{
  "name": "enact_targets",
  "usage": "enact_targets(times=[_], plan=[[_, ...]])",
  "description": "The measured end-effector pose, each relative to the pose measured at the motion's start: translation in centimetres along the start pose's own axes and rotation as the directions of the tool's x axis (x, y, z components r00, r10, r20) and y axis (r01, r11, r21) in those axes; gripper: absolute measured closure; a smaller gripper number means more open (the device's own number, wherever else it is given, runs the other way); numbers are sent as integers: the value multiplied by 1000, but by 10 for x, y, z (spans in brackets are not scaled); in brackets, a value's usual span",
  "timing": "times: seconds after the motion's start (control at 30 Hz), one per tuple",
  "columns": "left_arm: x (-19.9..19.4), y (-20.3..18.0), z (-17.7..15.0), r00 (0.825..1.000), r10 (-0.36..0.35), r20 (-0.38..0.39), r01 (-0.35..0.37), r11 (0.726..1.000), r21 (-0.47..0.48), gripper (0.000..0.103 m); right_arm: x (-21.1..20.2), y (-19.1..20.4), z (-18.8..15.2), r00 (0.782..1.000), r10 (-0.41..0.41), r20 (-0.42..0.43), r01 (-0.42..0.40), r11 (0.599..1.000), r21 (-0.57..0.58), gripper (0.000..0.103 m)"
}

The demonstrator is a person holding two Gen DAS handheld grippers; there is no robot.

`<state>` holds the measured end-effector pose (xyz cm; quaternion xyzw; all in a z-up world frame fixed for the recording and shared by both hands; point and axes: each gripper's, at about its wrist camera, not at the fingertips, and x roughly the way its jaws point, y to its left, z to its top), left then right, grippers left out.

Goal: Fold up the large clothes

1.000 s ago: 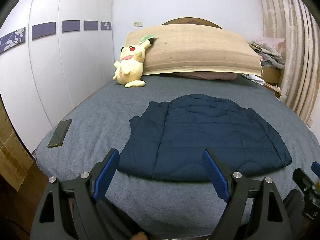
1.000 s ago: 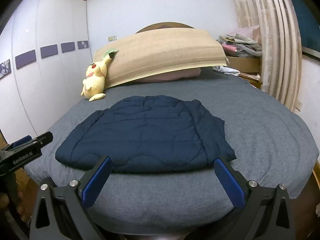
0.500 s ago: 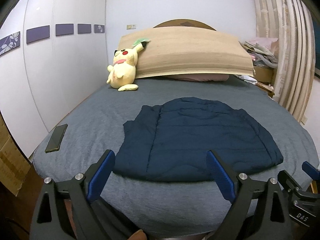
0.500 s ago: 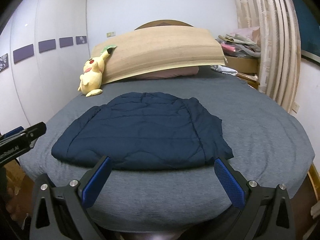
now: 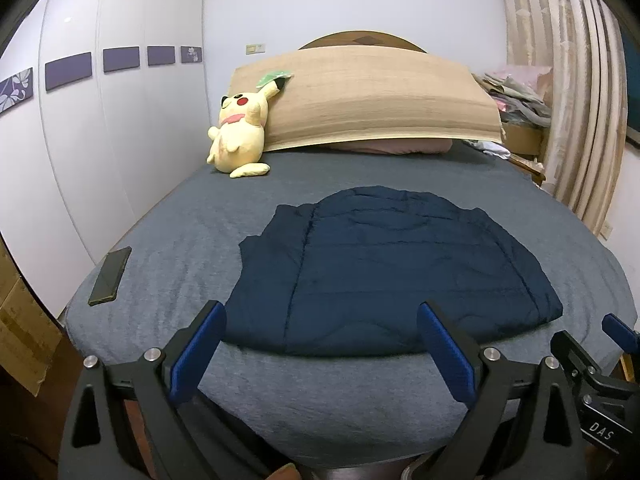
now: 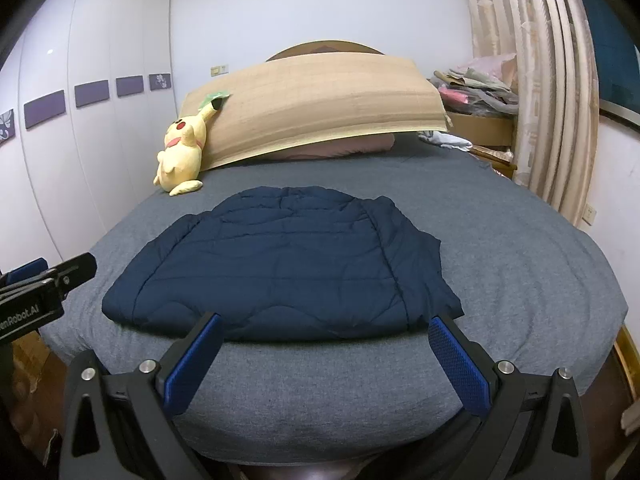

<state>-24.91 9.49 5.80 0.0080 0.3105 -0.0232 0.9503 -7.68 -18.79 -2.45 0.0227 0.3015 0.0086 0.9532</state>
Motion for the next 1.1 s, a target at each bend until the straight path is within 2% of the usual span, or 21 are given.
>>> enact_targets(times=[0.3,1.1], plan=[[-6,0,-1,1000,-4,24,5,1000,-5,7,-4,1,0,1000,-7,7,7,1000,-2,0],[-4,-4,-4,1000,-30,0,30,1000,7,6,-7,6,1,1000,-6,10,6,1000,-17,0]])
